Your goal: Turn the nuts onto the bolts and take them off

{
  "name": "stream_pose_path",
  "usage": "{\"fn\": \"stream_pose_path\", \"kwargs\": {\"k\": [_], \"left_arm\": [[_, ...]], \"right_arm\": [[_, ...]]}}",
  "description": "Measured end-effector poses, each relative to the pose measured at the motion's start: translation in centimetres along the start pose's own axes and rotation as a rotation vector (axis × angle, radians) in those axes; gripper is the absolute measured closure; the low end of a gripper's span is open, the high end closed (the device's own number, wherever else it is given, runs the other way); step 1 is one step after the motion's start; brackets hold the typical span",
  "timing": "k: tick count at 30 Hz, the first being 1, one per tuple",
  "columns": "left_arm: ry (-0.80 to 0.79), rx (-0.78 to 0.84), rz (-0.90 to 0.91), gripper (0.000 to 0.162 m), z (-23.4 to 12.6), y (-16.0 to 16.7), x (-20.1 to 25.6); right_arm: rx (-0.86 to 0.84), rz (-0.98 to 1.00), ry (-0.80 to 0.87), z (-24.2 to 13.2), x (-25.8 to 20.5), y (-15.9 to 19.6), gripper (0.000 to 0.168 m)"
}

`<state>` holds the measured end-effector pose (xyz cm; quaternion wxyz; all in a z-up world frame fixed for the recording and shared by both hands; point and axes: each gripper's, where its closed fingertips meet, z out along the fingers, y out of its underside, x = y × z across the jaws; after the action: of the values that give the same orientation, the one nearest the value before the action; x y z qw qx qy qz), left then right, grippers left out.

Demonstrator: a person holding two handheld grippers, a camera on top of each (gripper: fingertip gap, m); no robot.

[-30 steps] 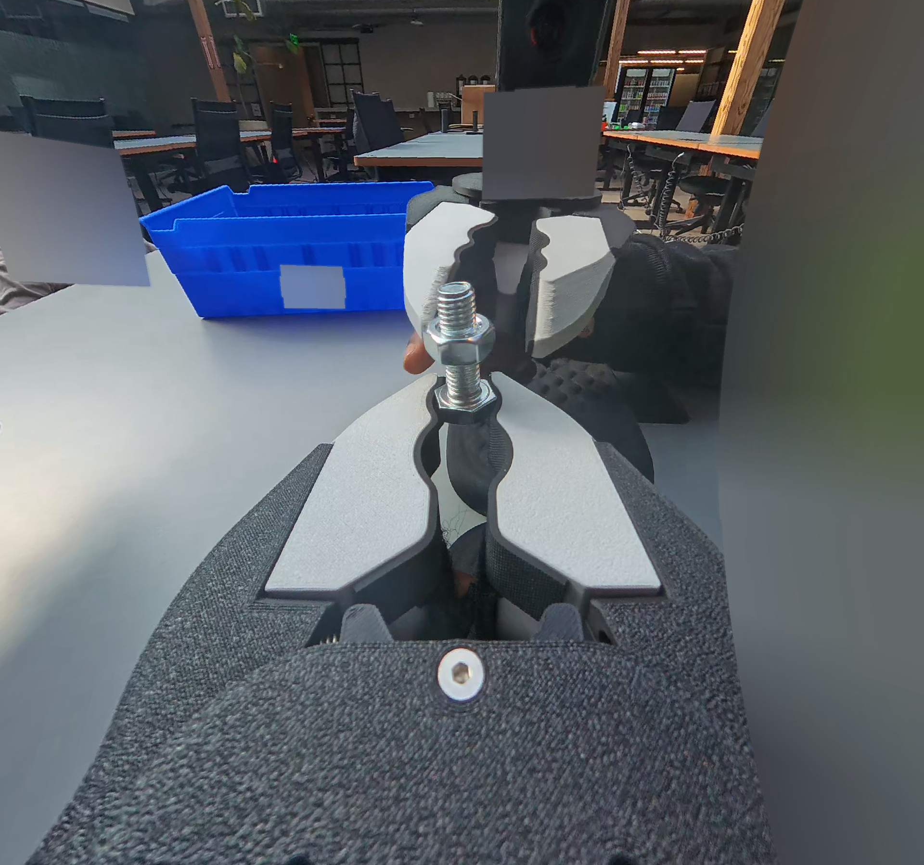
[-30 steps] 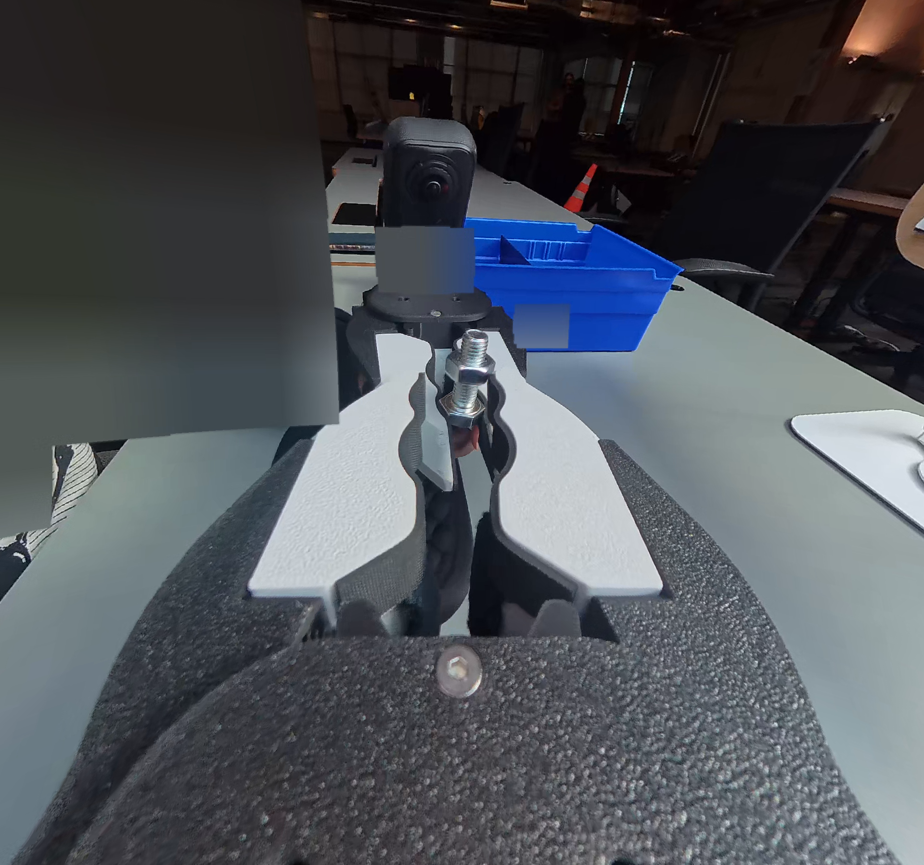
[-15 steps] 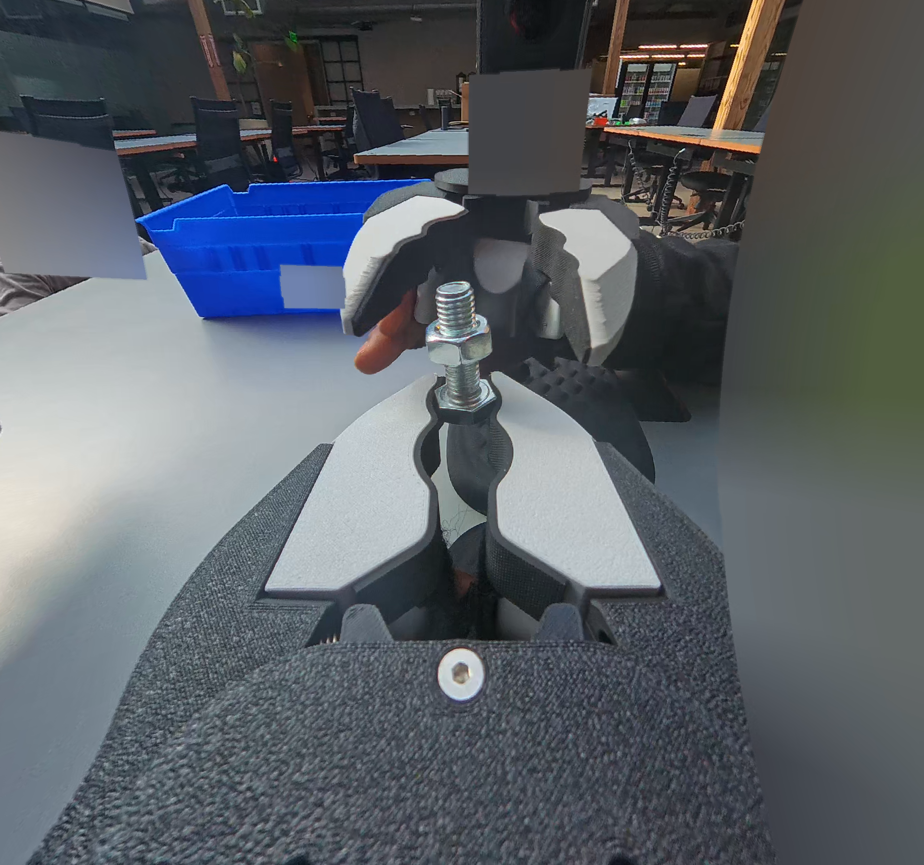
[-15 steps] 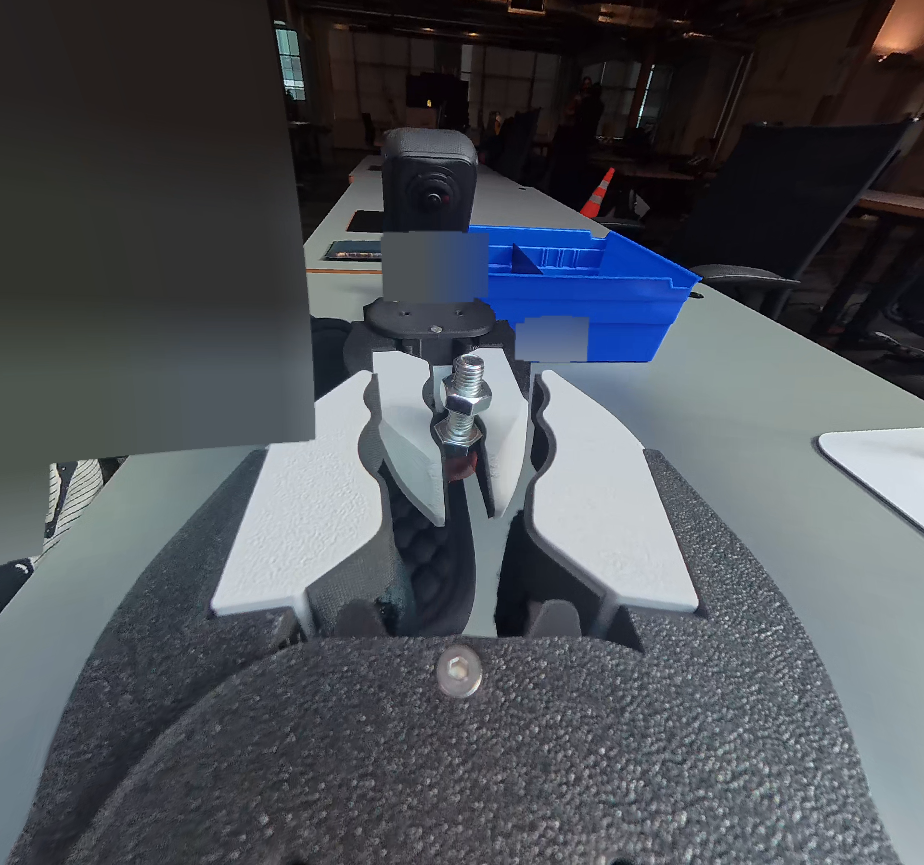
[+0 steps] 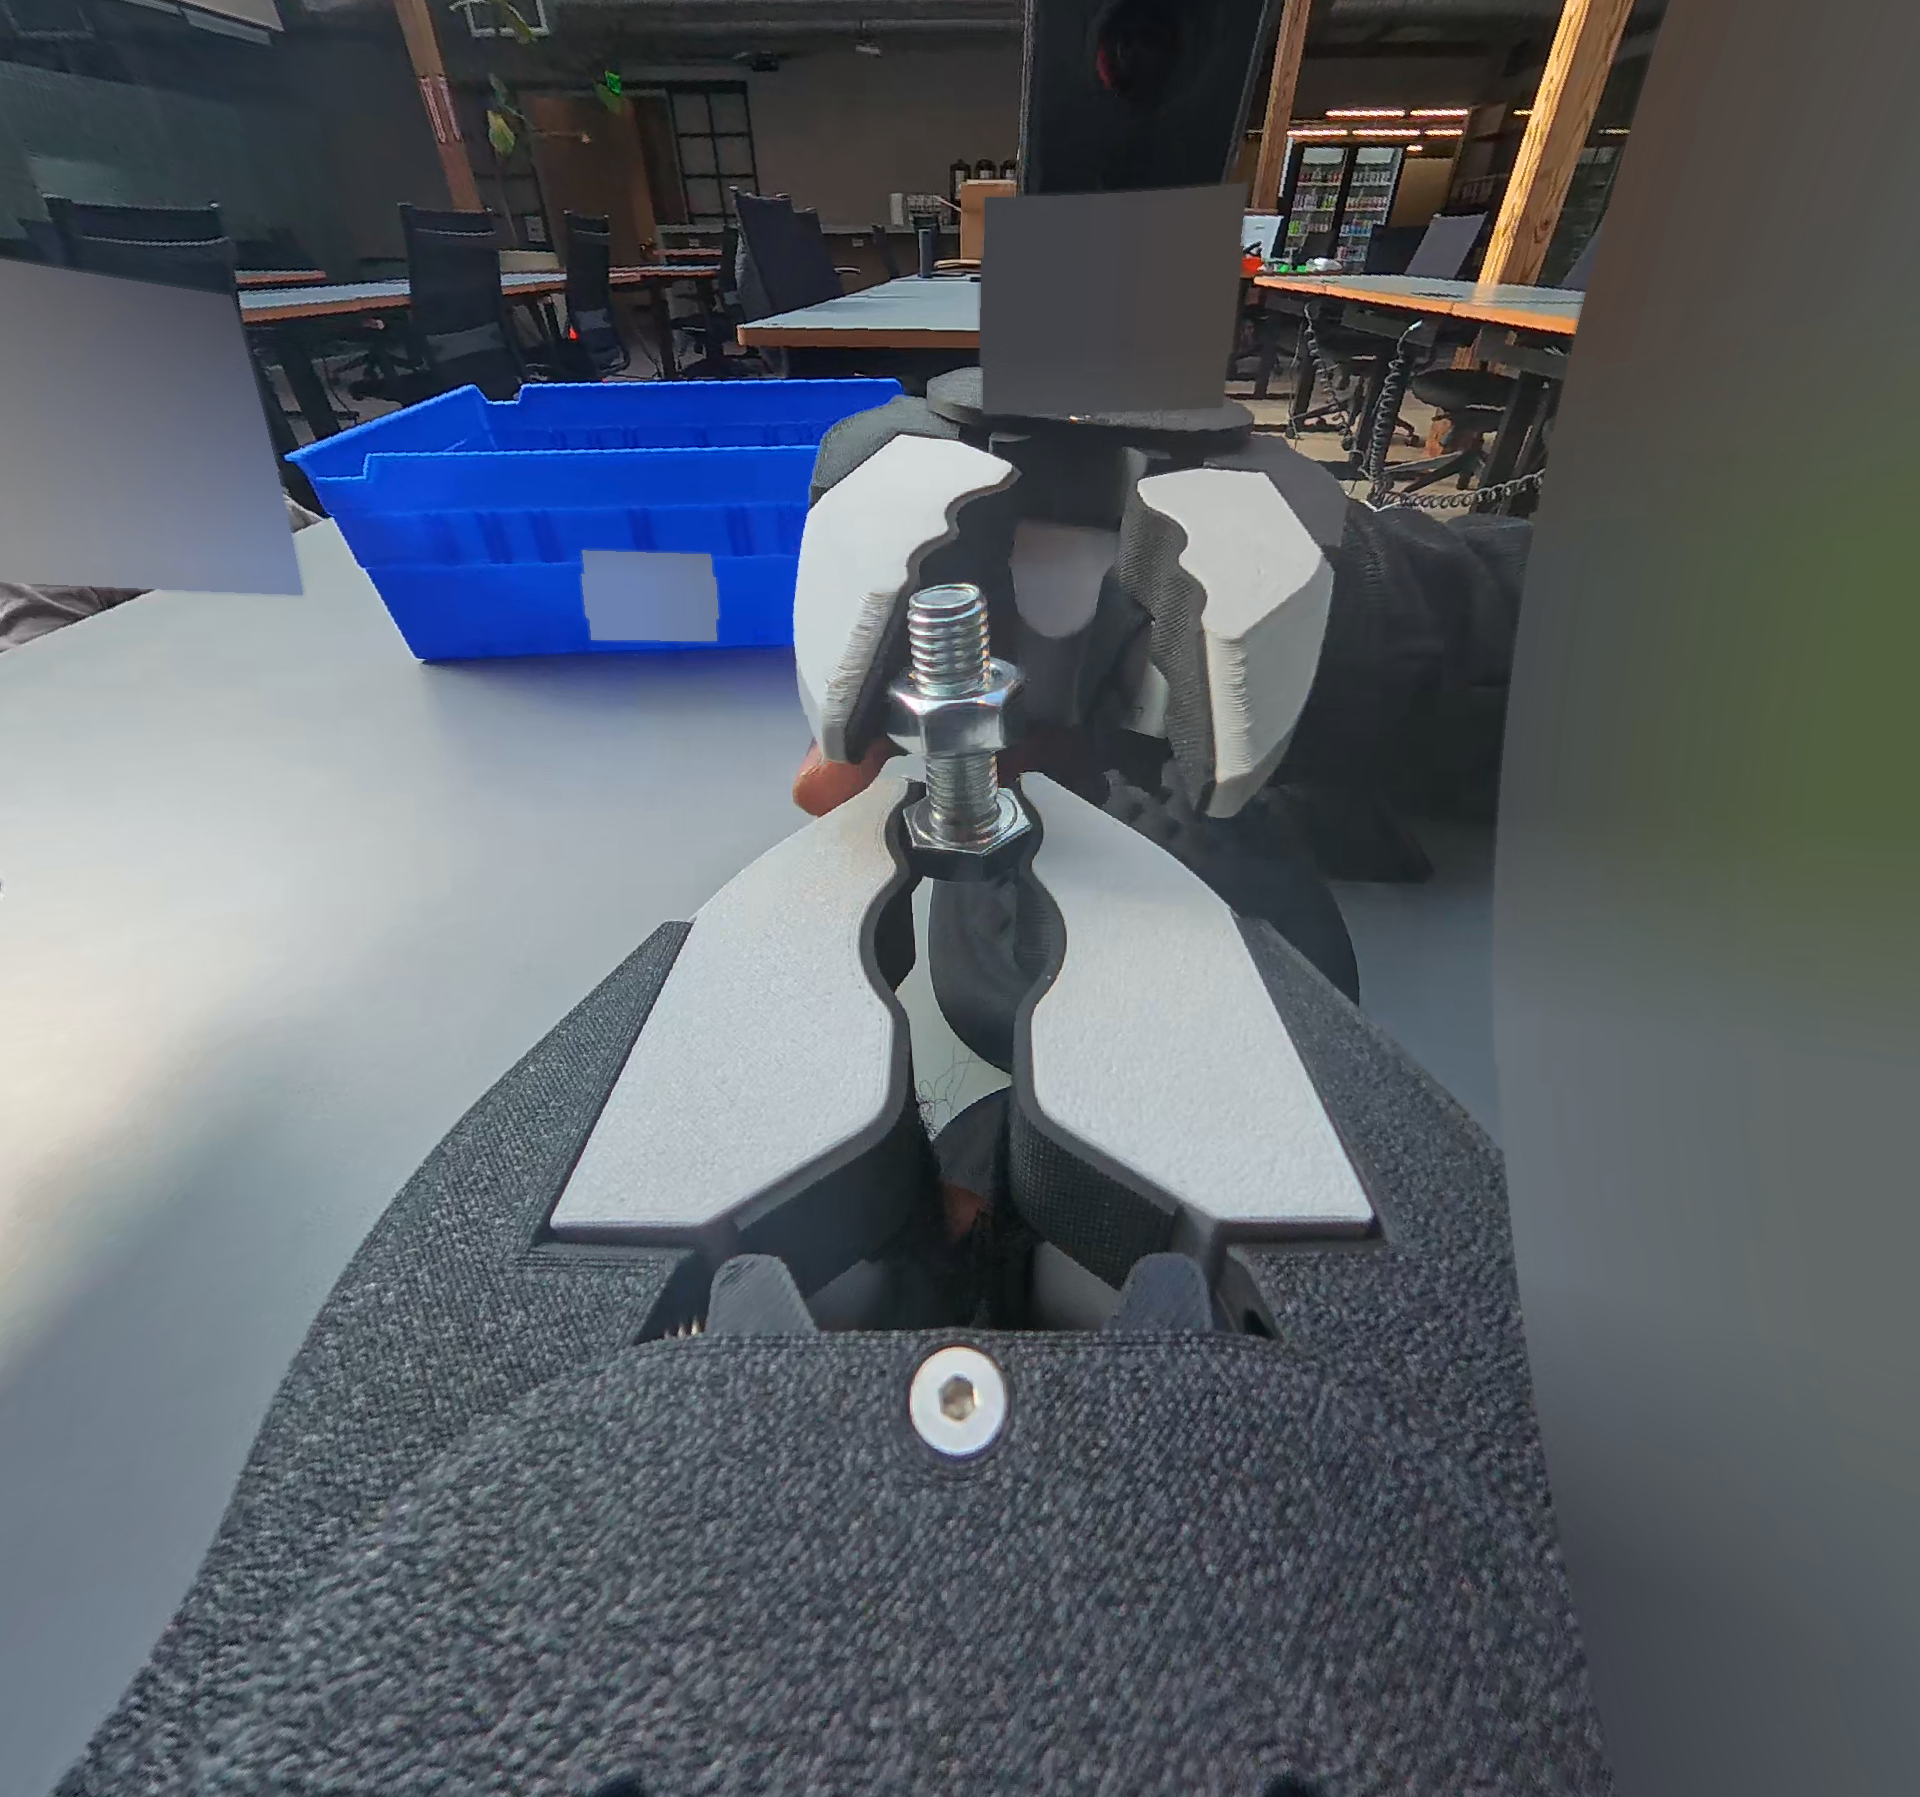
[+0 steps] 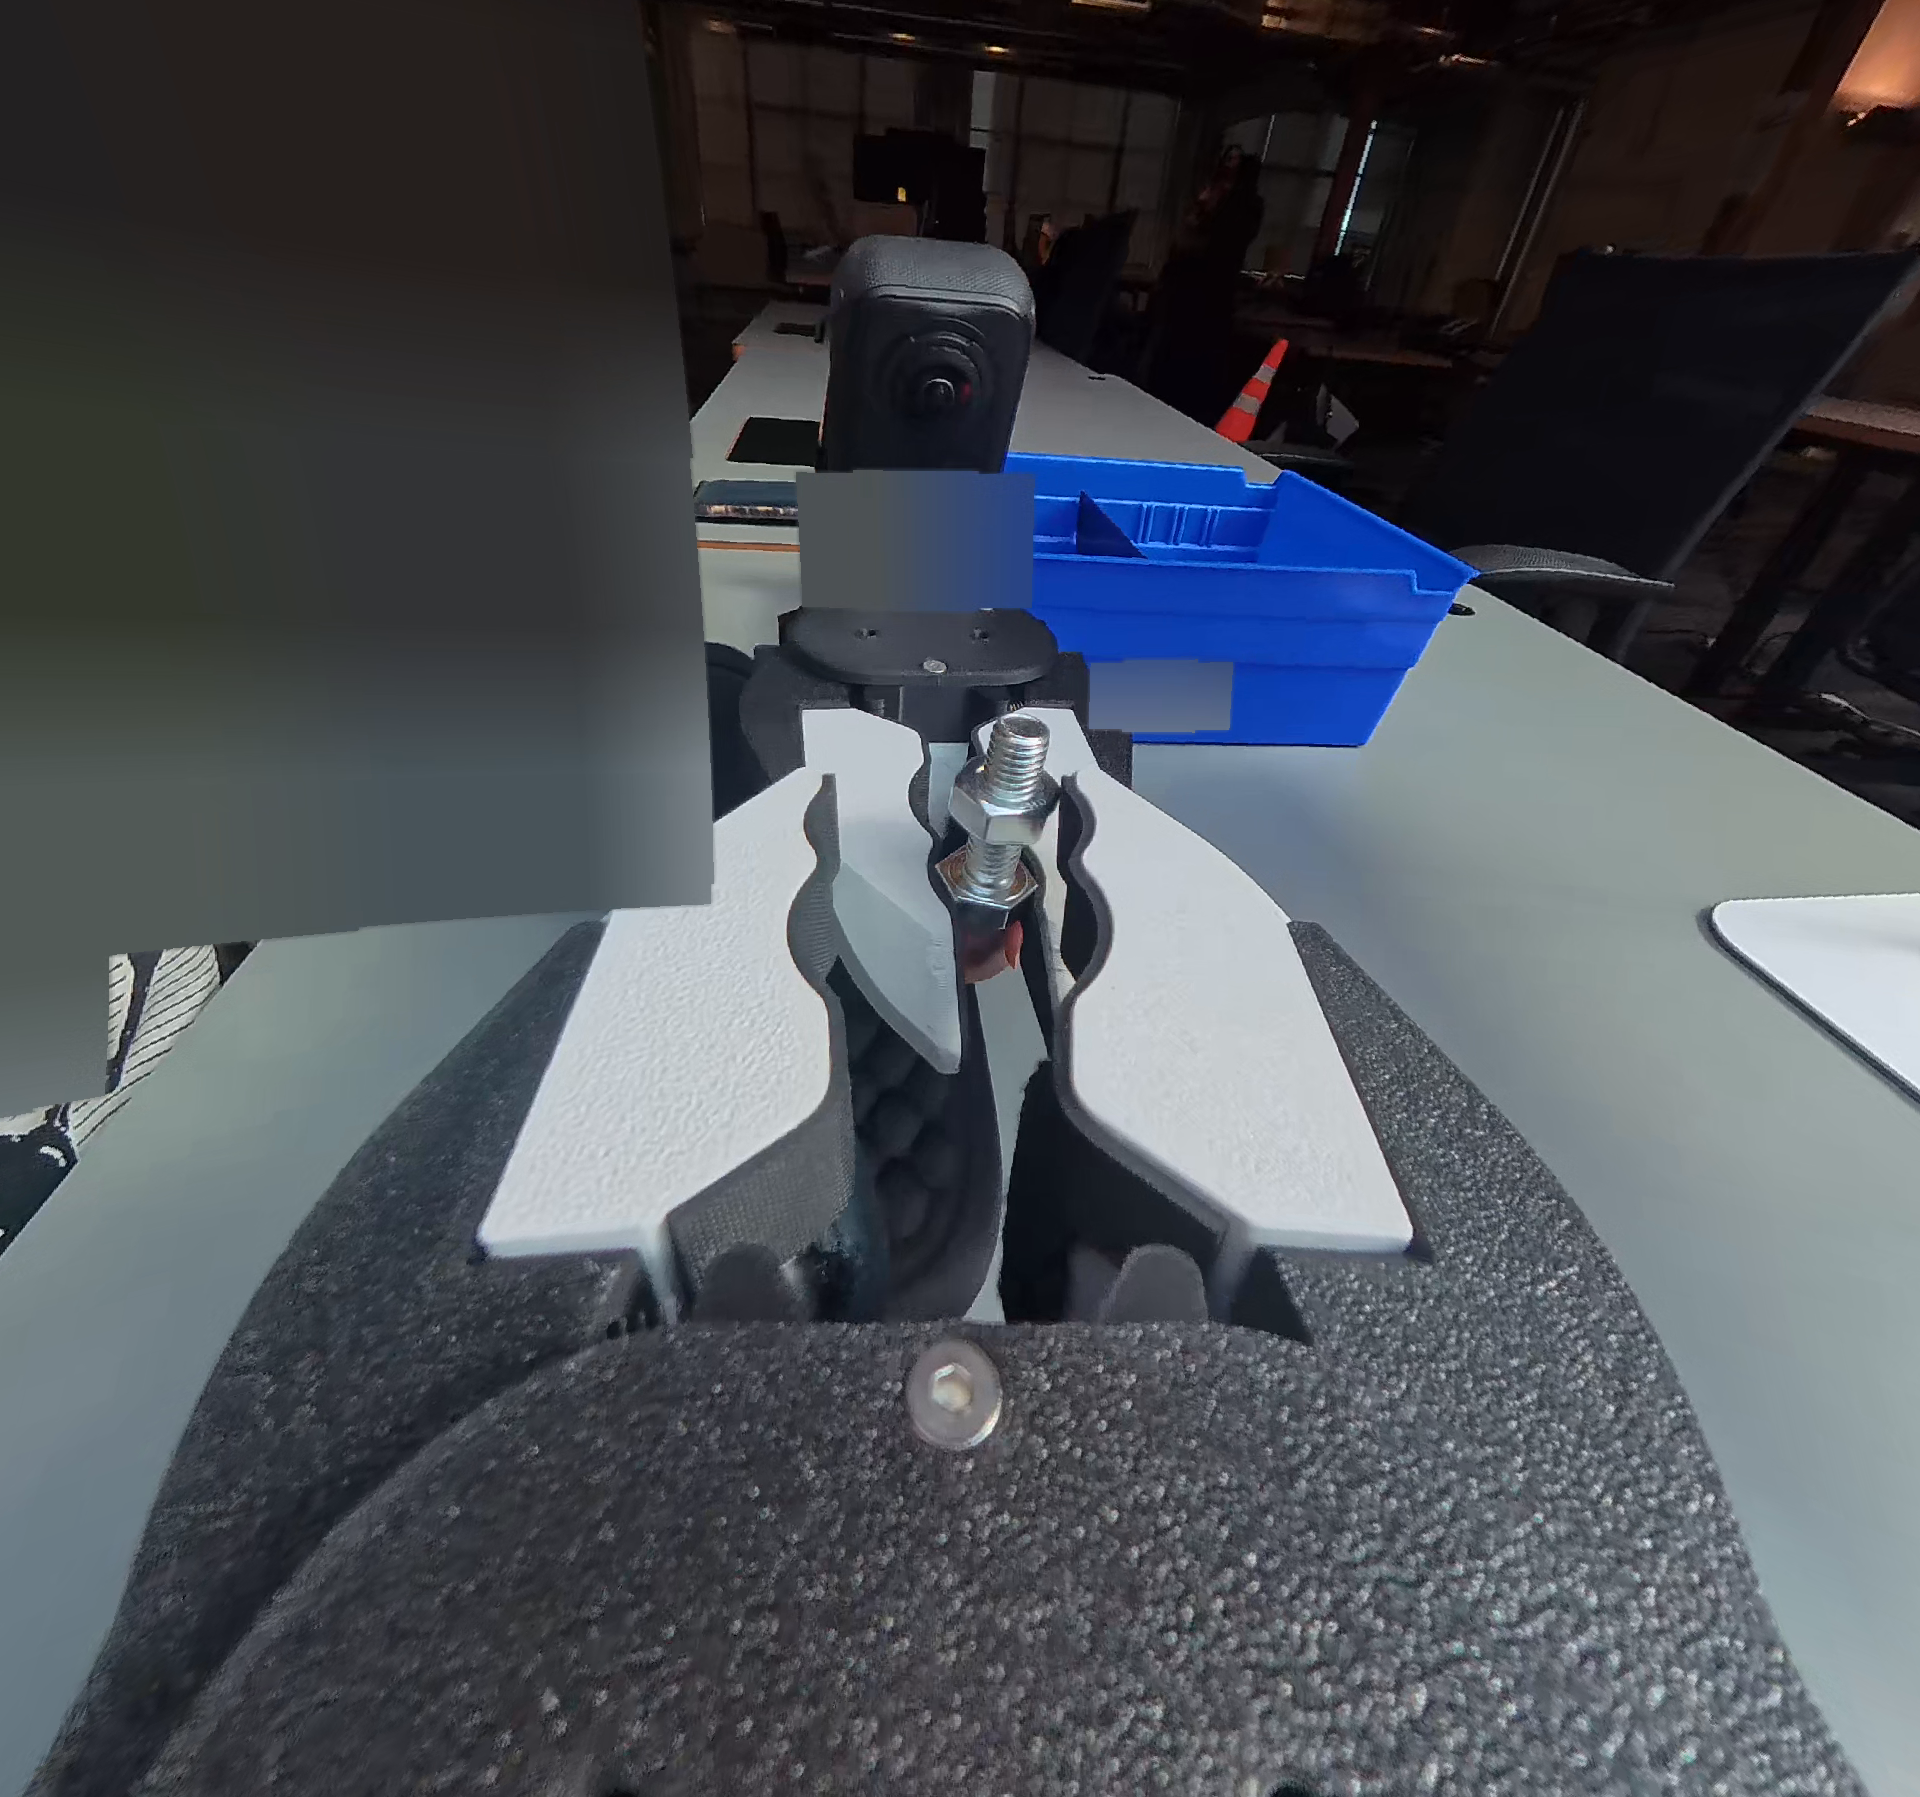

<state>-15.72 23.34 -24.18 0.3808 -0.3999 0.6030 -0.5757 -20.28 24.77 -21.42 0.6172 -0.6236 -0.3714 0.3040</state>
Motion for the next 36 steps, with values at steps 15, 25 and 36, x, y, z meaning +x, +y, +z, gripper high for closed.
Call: {"fn": "stream_pose_path", "kwargs": {"k": [15, 25, 36], "left_arm": [[-0.001, -0.003, 0.004, 0.148, 0.0, 0.0, 0.0], [-0.002, -0.014, 0.010, 0.148, 0.1, 0.2, 0.0], [-0.001, -0.011, 0.004, 0.148, 0.0, 0.1, -0.1]], "right_arm": [[-0.014, -0.025, 0.035, -2.2, 0.2, -0.7, 0.161], [-0.699, -0.144, -0.118, -1.8, 1.1, -1.3, 0.134], [-0.886, -0.167, -0.198, -0.6, 1.1, -0.6, 0.160]]}}
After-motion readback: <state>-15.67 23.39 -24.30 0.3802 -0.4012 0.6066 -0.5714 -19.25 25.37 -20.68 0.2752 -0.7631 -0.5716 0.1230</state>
